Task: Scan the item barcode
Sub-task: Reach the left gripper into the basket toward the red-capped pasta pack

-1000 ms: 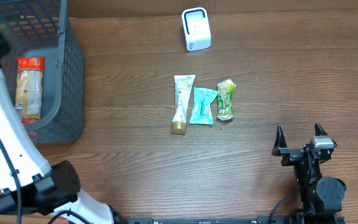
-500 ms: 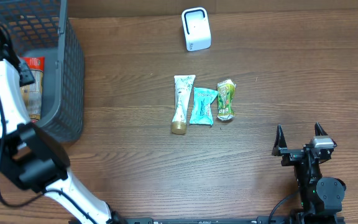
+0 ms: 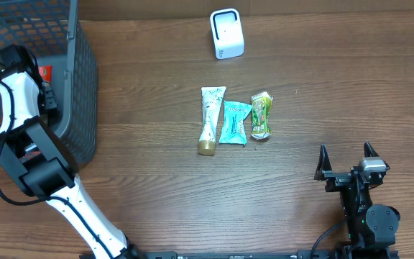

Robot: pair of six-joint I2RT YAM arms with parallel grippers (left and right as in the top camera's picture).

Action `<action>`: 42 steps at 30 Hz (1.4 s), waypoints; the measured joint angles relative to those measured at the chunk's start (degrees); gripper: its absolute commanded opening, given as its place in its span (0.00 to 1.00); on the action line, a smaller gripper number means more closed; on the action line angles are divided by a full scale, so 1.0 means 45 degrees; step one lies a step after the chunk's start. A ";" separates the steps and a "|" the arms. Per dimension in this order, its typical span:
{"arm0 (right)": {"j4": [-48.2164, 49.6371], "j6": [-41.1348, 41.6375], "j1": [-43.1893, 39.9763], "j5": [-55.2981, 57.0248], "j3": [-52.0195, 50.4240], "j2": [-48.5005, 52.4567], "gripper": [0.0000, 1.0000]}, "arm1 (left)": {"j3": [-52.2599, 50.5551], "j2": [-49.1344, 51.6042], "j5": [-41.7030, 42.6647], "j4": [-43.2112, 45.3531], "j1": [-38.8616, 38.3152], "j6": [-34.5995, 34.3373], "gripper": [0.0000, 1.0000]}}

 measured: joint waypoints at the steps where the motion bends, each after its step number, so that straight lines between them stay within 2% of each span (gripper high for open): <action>1: 0.0005 -0.0010 0.0005 0.0000 0.0000 0.0000 1.00 | 0.0039 0.0029 0.0000 -0.0068 0.0000 0.0019 0.50; 2: 0.0005 -0.0005 0.0005 0.0000 0.0000 0.0000 1.00 | 0.0058 0.0063 0.0029 -0.0146 -0.0005 0.0029 0.42; 3: 0.0000 -0.0005 0.0005 0.0005 0.0000 0.0000 1.00 | 0.0102 0.0102 0.0073 -0.0287 -0.0010 0.0083 0.30; 4: 0.0005 0.0000 0.0000 0.0000 0.0000 0.0000 1.00 | 0.0121 0.0136 0.0102 -0.0384 -0.0010 0.0131 0.14; 5: 0.0005 -0.0005 0.0005 0.0000 0.0000 0.0000 1.00 | 0.0155 0.0151 0.0136 -0.0447 -0.0010 0.0228 0.04; 12: 0.0010 -0.0005 0.0005 0.0000 0.0000 0.0000 1.00 | 0.0510 0.0112 0.0209 -0.1146 -0.0073 0.0087 0.04; 18: 0.0000 -0.0010 0.0005 0.0000 0.0000 0.0000 1.00 | 0.1025 -0.0194 0.0903 -0.2463 -0.0073 -0.1506 0.04; 22: 0.0010 -0.0005 0.0005 -0.0005 0.0000 0.0000 1.00 | 0.1277 -0.1341 0.2540 -0.2788 -0.0063 -0.2472 0.04; 25: 0.0005 -0.0005 0.0005 0.0000 0.0000 0.0000 1.00 | 0.1413 -0.3342 0.3895 -0.2667 -0.0102 -0.3235 0.04; 32: 0.0000 -0.0005 0.0000 0.0000 0.0000 0.0000 1.00 | 0.2710 -0.9938 0.5945 -0.2050 -0.0185 -0.4571 0.04; 35: 0.0000 -0.0005 0.0005 0.0000 0.0000 0.0000 1.00 | 0.2953 -1.1910 0.6523 -0.2103 -0.0296 -0.4809 0.04; 37: 0.0005 -0.0005 0.0000 0.0005 0.0000 0.0000 1.00 | 0.3041 -1.2468 0.6528 -0.2127 -0.0442 -0.4847 0.04; 38: 0.0005 -0.0010 0.0005 0.0000 0.0000 0.0000 1.00 | 0.3041 -1.2536 0.6504 -0.2191 -0.0491 -0.4852 0.12; 41: 0.0005 -0.0005 0.0000 0.0000 0.0000 0.0000 1.00 | 0.2744 -1.2186 0.6120 -0.2356 -0.0520 -0.4901 0.66; 42: 0.0005 -0.0005 0.0000 0.0000 0.0000 0.0000 1.00 | 0.2574 -1.1924 0.5926 -0.2380 -0.0520 -0.4906 0.81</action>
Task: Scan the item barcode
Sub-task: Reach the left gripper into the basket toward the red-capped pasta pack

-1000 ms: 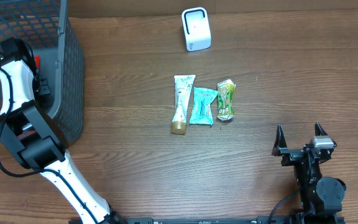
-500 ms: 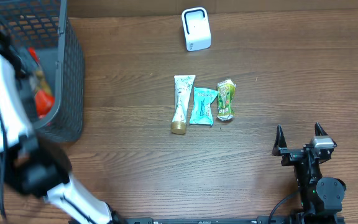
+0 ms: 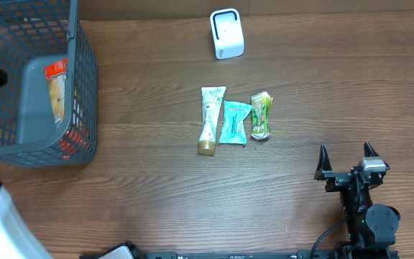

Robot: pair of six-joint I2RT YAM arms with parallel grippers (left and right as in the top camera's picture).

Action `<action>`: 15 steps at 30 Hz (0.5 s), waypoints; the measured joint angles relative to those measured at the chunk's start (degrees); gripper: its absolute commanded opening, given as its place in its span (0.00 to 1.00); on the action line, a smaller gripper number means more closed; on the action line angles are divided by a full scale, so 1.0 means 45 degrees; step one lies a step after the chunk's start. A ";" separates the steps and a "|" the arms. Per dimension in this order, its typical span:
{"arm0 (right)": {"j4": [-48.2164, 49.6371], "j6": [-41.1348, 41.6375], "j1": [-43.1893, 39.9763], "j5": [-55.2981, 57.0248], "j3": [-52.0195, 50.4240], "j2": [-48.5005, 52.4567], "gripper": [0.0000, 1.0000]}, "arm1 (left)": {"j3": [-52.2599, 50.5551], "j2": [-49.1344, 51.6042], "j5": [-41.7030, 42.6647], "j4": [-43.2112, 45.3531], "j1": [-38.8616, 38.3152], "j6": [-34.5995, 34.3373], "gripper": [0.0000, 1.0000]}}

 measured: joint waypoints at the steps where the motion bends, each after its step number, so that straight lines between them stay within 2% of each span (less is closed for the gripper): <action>1: -0.0005 0.0005 0.0000 0.0005 0.0000 0.0000 1.00 | -0.0185 0.0364 -0.0204 -0.0019 0.0000 -0.0005 0.90; 2: 0.0005 0.0000 0.0005 -0.0005 0.0000 0.0000 1.00 | -0.0364 0.0811 -0.0418 -0.0019 0.0000 -0.0005 0.99; 15: 0.0000 0.0000 0.0005 0.0005 0.0000 0.0000 1.00 | -0.0991 0.7106 -0.1467 -0.0092 0.0000 0.0306 1.00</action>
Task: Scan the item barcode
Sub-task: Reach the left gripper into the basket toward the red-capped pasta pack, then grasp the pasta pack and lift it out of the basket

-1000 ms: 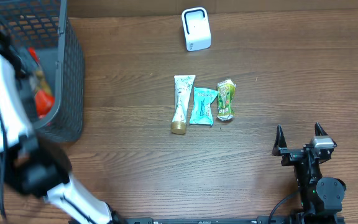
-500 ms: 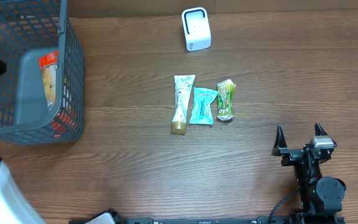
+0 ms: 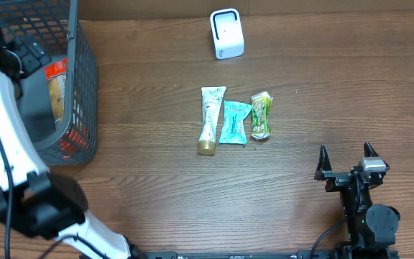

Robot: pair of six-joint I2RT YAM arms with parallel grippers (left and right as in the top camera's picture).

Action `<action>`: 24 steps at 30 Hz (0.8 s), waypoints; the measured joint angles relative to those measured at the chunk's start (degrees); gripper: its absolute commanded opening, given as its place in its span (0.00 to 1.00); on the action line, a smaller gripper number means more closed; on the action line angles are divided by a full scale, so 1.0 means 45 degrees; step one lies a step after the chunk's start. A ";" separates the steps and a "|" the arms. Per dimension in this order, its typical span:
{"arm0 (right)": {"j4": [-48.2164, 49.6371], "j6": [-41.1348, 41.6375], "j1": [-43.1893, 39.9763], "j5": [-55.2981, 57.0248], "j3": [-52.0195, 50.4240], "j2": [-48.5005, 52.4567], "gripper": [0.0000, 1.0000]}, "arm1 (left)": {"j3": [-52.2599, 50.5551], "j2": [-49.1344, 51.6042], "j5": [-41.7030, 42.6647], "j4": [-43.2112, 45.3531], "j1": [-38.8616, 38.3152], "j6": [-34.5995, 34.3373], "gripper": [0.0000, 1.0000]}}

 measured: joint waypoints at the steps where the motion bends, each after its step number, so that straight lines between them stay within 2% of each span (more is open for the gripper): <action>1: 0.0000 0.0000 -0.0005 -0.0005 0.0000 0.0000 1.00 | -0.0005 0.0374 -0.0053 0.0000 0.0000 0.0015 1.00; 11: 0.0000 0.0000 -0.0005 -0.0005 0.0000 0.0000 1.00 | -0.0005 0.3206 -0.1180 -0.0257 0.0000 -0.0005 1.00; 19: -0.0005 0.0000 -0.0005 -0.0005 0.0000 0.0000 1.00 | -0.0005 0.5047 -0.0665 -0.0510 -0.0005 0.0204 1.00; 24: 0.0005 0.0000 0.0000 -0.0005 0.0000 0.0000 1.00 | -0.0078 0.5459 -0.0423 -0.0355 -0.0112 0.0238 1.00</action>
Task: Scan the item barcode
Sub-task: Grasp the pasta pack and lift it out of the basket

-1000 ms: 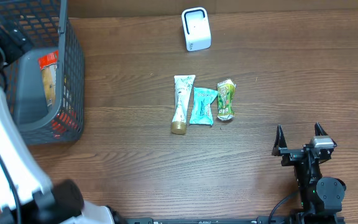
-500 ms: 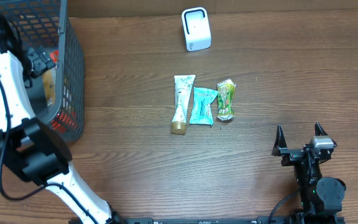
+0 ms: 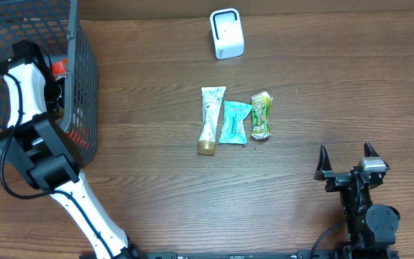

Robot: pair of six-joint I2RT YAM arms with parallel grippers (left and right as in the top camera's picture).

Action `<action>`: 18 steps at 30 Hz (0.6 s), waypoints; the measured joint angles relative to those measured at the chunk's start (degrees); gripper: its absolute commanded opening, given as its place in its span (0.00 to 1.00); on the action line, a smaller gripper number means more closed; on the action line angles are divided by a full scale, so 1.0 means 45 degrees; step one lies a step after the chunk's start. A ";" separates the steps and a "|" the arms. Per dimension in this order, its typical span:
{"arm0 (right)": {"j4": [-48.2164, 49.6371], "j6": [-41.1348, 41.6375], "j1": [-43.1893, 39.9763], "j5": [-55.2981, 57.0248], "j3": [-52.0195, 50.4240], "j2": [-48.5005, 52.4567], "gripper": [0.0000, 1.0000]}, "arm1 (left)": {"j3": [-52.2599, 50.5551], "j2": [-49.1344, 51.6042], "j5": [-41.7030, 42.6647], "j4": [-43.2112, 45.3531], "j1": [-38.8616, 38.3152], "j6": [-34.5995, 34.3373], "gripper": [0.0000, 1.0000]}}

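A white scanner (image 3: 226, 34) stands at the back of the table. Three items lie side by side mid-table: a white-and-green tube (image 3: 210, 115), a teal packet (image 3: 233, 122) and a green packet (image 3: 261, 115). My left arm reaches into the dark mesh basket (image 3: 85, 86) at the left. Its gripper (image 3: 51, 85) sits low inside beside the red end of a packet (image 3: 61, 66), and its fingers cannot be made out. My right gripper (image 3: 346, 155) stands open at the front right, apart from the items, holding nothing.
The basket fills the table's left end, and its tall mesh wall faces the items. Wood tabletop shows between the basket, the three items and the right arm's base (image 3: 369, 216) at the front edge.
My left arm has moved from the basket's far left side toward its right wall. It now covers most of the red-and-tan packet. The right arm and the three items are unchanged.
My left arm was first deep in the basket by its right wall. Then it was almost out of view at the left edge, and a red-and-tan packet showed in the basket. It then stood over the basket's left side, and is now by the packet again.
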 measured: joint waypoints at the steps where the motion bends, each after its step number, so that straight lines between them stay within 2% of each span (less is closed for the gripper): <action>1: -0.0010 0.0000 -0.0005 0.0000 0.0000 0.0000 1.00 | 0.0000 0.0000 0.0019 0.0000 -0.0005 0.0000 0.92; 2: 0.0000 -0.0005 -0.0005 0.0000 0.0000 0.0000 1.00 | 0.0000 0.0010 0.0049 0.0005 -0.0005 -0.0019 0.78; 3: -0.0010 0.0000 -0.0005 0.0000 0.0000 0.0000 1.00 | 0.0000 0.0010 0.0078 -0.0010 -0.0005 0.0029 0.60; 4: 0.0000 0.0000 -0.0005 0.0005 0.0000 0.0000 1.00 | 0.0000 0.0019 0.0180 -0.0010 -0.0005 0.0039 0.35; 5: -0.0005 0.0000 0.0000 0.0000 0.0000 0.0000 1.00 | 0.0000 0.0024 0.0199 -0.0005 -0.0010 0.0058 0.22; 7: -0.0005 0.0000 0.0000 0.0000 0.0000 0.0000 1.00 | 0.0010 0.0024 0.0194 -0.0019 -0.0063 0.0121 0.04; 14: -0.0005 -0.0005 -0.0005 0.0005 0.0000 0.0000 1.00 | 0.0403 -0.0146 0.0044 -0.0432 -0.0112 0.0199 0.04; 18: -0.0005 0.0005 0.0000 -0.0005 0.0000 0.0000 1.00 | 0.1035 -0.0126 0.0039 -0.1491 -0.0053 0.0185 0.04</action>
